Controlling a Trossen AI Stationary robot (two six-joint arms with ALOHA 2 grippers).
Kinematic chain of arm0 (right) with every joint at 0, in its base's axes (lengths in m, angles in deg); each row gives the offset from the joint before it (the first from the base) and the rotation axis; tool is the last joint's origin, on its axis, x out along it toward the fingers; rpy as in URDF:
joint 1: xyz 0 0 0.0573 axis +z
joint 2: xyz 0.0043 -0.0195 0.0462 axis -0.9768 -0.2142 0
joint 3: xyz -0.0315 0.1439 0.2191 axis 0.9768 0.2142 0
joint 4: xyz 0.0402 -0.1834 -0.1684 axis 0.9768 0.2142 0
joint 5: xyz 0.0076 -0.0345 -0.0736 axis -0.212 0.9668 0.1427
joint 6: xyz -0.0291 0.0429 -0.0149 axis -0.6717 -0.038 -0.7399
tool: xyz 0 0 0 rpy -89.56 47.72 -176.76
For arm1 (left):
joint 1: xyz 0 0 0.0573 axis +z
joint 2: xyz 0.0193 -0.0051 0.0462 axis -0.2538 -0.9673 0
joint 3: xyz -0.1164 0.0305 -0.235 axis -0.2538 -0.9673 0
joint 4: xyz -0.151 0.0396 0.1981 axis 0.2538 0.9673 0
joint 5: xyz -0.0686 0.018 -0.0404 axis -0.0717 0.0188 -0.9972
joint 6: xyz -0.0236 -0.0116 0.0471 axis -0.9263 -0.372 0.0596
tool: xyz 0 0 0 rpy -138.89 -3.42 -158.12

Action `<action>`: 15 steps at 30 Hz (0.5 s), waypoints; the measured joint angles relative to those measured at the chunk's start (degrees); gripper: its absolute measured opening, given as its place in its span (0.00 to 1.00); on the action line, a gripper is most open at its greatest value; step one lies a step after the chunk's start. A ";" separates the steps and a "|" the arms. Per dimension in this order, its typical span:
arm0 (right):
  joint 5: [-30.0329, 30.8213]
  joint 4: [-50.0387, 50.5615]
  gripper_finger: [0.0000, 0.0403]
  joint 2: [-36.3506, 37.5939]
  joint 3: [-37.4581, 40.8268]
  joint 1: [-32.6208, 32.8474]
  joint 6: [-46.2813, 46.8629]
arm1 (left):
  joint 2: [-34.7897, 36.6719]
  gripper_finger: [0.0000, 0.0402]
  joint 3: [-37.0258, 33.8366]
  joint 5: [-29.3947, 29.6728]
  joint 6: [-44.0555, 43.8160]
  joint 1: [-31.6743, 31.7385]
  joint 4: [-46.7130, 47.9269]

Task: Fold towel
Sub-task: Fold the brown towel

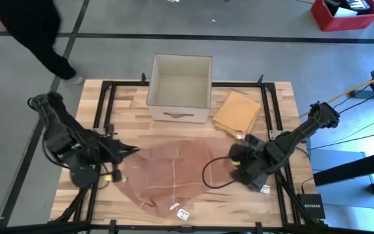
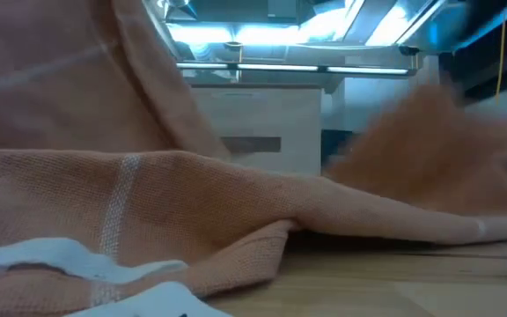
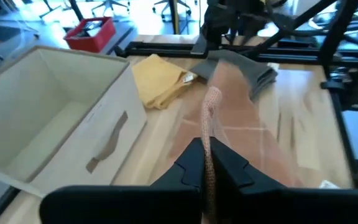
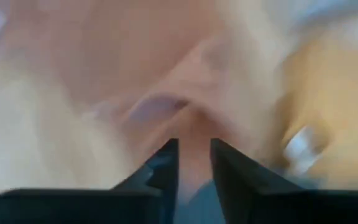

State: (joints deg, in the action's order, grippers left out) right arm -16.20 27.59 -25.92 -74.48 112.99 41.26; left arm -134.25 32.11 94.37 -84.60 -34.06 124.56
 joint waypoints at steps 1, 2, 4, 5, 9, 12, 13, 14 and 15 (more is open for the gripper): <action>-6.13 1.06 0.25 0.00 -1.08 -0.82 -0.17 | -0.88 0.01 0.00 -0.02 1.36 0.86 -1.37; -12.06 1.56 0.28 0.02 -2.39 -1.62 -0.18 | -1.71 0.01 0.02 -0.08 3.14 1.76 -2.87; -18.69 1.09 0.33 0.02 -4.68 -2.74 -0.16 | -3.28 0.01 0.02 -0.15 7.24 3.63 -6.87; -18.80 -0.11 0.35 0.02 -5.74 -2.88 -1.04 | -4.16 0.01 0.02 -0.41 9.52 4.61 -8.97; -2.39 -16.10 0.39 0.13 -7.23 -2.76 -15.42 | -7.44 0.01 0.01 -3.31 17.96 8.07 -17.52; 8.50 -34.97 0.40 -0.73 -5.68 -2.69 -30.03 | -9.85 0.01 0.02 -6.60 22.46 10.30 -22.04; 9.37 -41.56 0.40 -1.36 -5.15 -2.80 -35.26 | -10.60 0.01 0.02 -7.87 23.55 11.00 -23.07; 9.41 -47.67 0.40 -2.20 -4.58 -2.87 -40.32 | -11.34 0.01 0.02 -9.09 24.26 11.82 -24.23; 8.79 -53.10 0.40 -3.23 -4.14 -3.23 -45.01 | -12.04 0.01 0.02 -10.20 25.23 12.57 -25.34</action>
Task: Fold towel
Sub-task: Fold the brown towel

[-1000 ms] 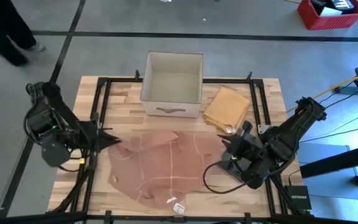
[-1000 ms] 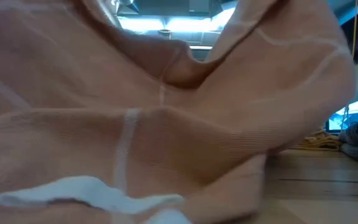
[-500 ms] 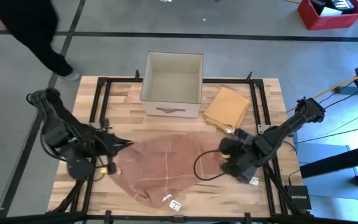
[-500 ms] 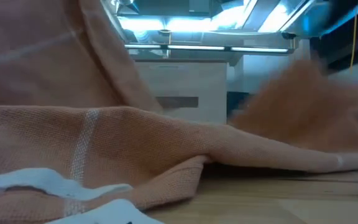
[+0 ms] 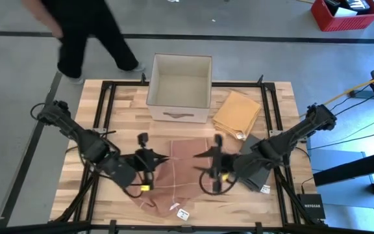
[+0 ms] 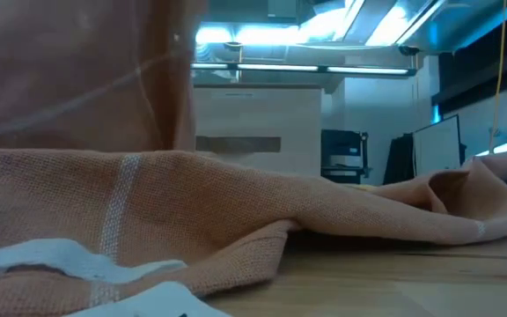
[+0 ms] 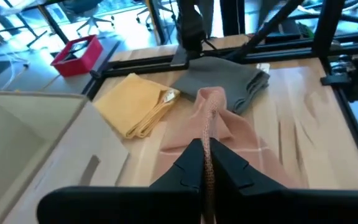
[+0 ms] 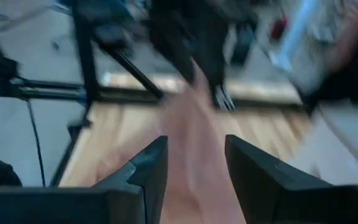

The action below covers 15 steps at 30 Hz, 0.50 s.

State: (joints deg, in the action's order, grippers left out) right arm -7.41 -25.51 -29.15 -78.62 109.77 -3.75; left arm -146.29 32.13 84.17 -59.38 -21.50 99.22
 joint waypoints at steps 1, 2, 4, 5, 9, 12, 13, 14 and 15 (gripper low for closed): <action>-1.16 -4.43 0.40 -1.14 0.11 -0.31 -4.20 | -0.52 0.01 0.00 -0.89 1.12 0.64 -0.93; -2.59 -7.92 0.40 -2.27 0.11 -0.38 -7.49 | -1.03 0.01 0.00 -1.48 1.57 1.20 -1.61; -3.64 -11.53 0.40 -4.17 0.11 -0.41 -10.99 | -1.99 0.01 0.00 -2.01 2.65 2.27 -2.95; -3.45 -12.68 0.40 -5.04 0.11 -0.50 -12.05 | -2.34 0.01 0.00 -2.15 2.74 2.61 -3.83; 1.73 -13.44 0.40 -7.93 0.16 -1.21 -13.93 | -3.24 0.02 0.00 -5.54 4.39 3.50 -8.09; 4.83 -13.76 0.41 -8.78 0.18 -1.96 -13.95 | -3.71 0.01 0.00 -8.58 5.73 3.69 -10.25; 5.33 -13.79 0.41 -8.82 0.18 -2.10 -13.96 | -3.77 0.01 0.00 -9.09 6.01 3.69 -11.09; 5.80 -13.87 0.41 -8.82 0.18 -2.32 -13.96 | -3.78 0.01 0.00 -9.18 6.56 3.65 -11.34; 6.28 -13.87 0.41 -8.81 0.18 -2.28 -13.95 | -3.78 0.01 0.00 -9.24 6.93 3.59 -11.14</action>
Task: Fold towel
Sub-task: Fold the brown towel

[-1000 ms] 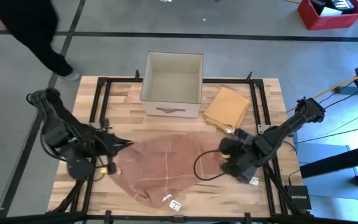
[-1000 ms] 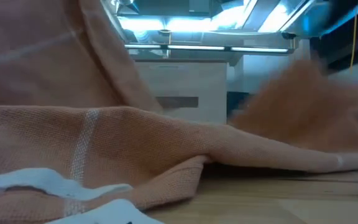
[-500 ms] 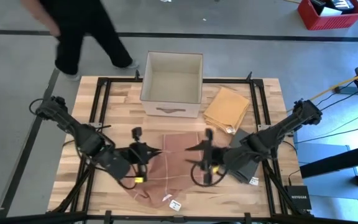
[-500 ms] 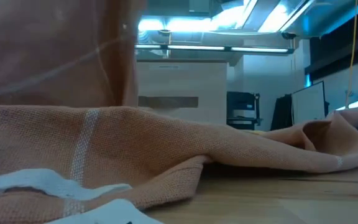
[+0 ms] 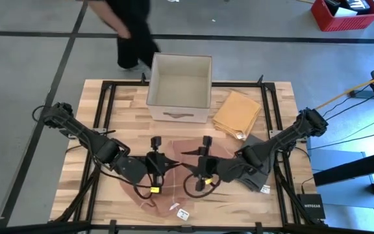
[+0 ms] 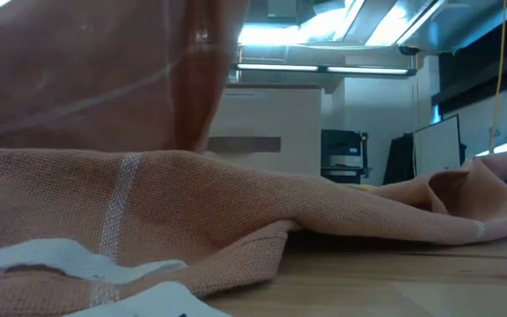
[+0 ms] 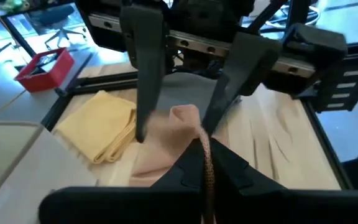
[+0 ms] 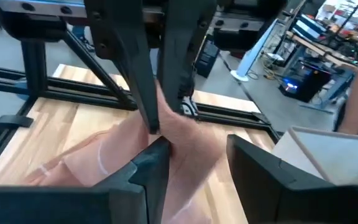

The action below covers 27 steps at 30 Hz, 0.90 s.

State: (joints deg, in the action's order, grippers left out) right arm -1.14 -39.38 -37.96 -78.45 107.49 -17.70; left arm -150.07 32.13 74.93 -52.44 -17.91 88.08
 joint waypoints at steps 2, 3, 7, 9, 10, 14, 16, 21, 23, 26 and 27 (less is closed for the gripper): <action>0.49 0.28 0.41 0.40 0.02 0.16 -0.56 | -0.02 0.01 0.00 -0.34 -0.08 -0.01 0.65; 0.31 0.41 0.41 0.85 -0.03 0.68 -1.36 | -0.02 0.01 0.00 -0.36 -0.43 -0.01 1.49; 0.14 -0.31 0.41 2.20 -1.46 1.82 -4.10 | -0.04 0.01 0.00 -0.41 -1.18 -0.01 2.36; -1.39 0.85 0.41 2.04 -1.45 1.69 -3.28 | -0.04 0.01 0.00 -0.41 -1.06 -0.01 1.84; -2.28 1.72 0.41 1.41 -1.41 1.08 -2.60 | -0.04 0.01 0.00 -0.41 -0.78 -0.02 1.42; -4.13 3.46 0.41 -0.07 -1.20 -0.20 -0.01 | -0.04 0.02 0.00 -0.40 -0.07 -0.60 0.41; -5.16 2.31 0.41 -0.22 -1.31 -0.49 0.04 | -0.04 0.02 0.00 -0.41 -0.06 -0.64 0.61; -5.66 2.92 0.33 -0.57 -1.27 -0.80 -1.14 | -0.04 0.01 0.00 -0.38 0.27 -0.60 1.15; -5.57 1.73 0.21 -0.51 -1.27 -0.83 -3.01 | -0.04 0.01 0.00 -0.21 0.22 -0.60 0.89; -5.42 1.58 0.04 -0.51 -1.27 -0.59 -4.41 | 0.02 0.03 0.04 -1.36 -0.38 -0.56 0.86; -4.62 1.63 0.04 -0.51 -1.27 -0.54 -4.48 | 0.01 0.04 0.04 -2.18 -0.11 -0.54 0.79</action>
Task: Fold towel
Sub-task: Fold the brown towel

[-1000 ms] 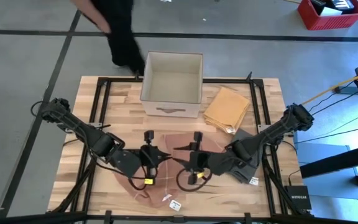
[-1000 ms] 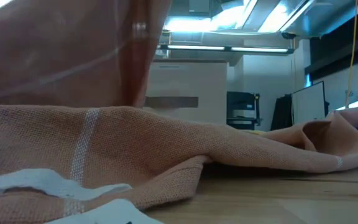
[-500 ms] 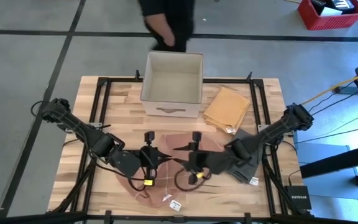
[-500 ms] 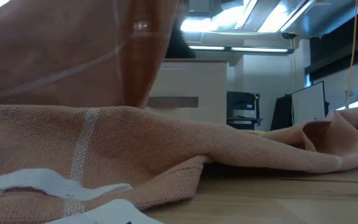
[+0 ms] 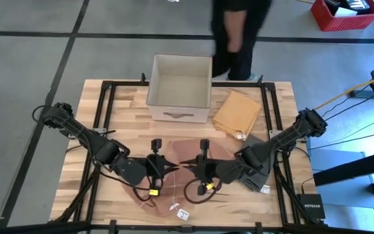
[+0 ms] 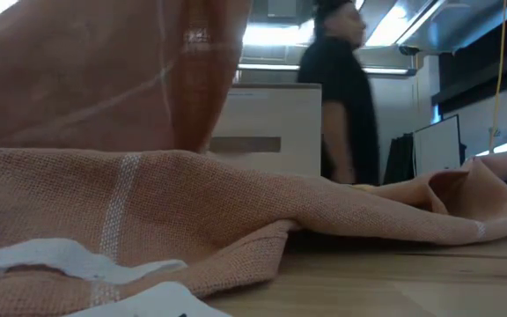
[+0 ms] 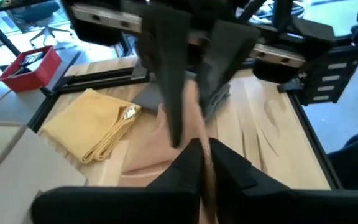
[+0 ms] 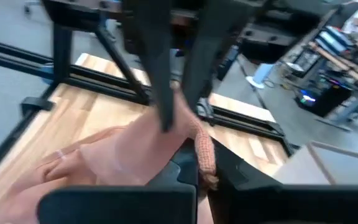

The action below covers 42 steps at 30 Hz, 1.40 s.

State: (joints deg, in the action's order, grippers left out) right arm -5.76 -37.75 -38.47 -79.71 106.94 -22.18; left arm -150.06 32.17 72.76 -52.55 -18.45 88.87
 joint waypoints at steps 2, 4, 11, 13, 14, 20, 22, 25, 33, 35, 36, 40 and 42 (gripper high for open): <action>2.10 0.23 0.05 0.31 0.00 0.01 -0.01 | 0.25 0.08 0.00 -0.33 -0.05 0.26 0.22; 4.06 3.02 0.04 1.34 -0.62 0.65 -0.09 | 1.23 0.13 0.00 -0.50 -0.95 0.46 1.14; 14.42 16.55 0.03 6.72 -4.49 6.42 3.70 | 6.95 0.32 0.73 -2.09 -14.99 -1.15 19.17; 16.02 21.55 0.02 7.94 -4.99 8.07 7.43 | 7.21 0.35 0.69 -2.12 -23.12 -2.33 27.25; 16.10 23.96 0.02 8.50 -5.03 9.02 9.61 | 6.98 0.35 0.24 -2.15 -27.00 -3.05 30.49; 12.82 38.39 0.03 8.59 -4.56 14.42 24.84 | 6.46 0.35 -10.15 -3.03 -39.40 -4.99 33.50; 12.09 41.07 0.02 8.19 -3.24 15.46 29.29 | 6.45 0.34 -14.99 -5.23 -41.04 -3.99 30.62; 12.09 41.72 0.03 7.48 0.16 16.95 34.69 | 6.41 0.34 -22.10 -9.21 -40.40 -1.23 22.38; 12.51 39.84 0.02 7.19 10.57 18.09 45.72 | 5.54 0.34 -36.04 -19.03 -34.30 7.70 0.35; 13.55 37.78 0.03 7.21 12.59 17.88 46.66 | 4.67 0.34 -38.00 -19.47 -34.14 8.62 -2.01; 13.67 36.81 0.03 7.20 13.55 17.82 46.76 | 4.05 0.34 -38.90 -19.61 -34.14 8.77 -3.31; 13.89 34.05 0.01 7.19 16.43 17.19 46.62 | 1.36 0.34 -41.87 -21.05 -33.66 8.90 -9.05; 13.93 33.92 0.01 7.19 17.21 17.15 46.71 | -0.47 0.34 -42.42 -21.49 -32.67 8.90 -10.96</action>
State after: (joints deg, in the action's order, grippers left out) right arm 8.17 -3.83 -31.28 -62.51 124.09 24.52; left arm -150.53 -10.25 51.27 -85.22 -9.55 77.90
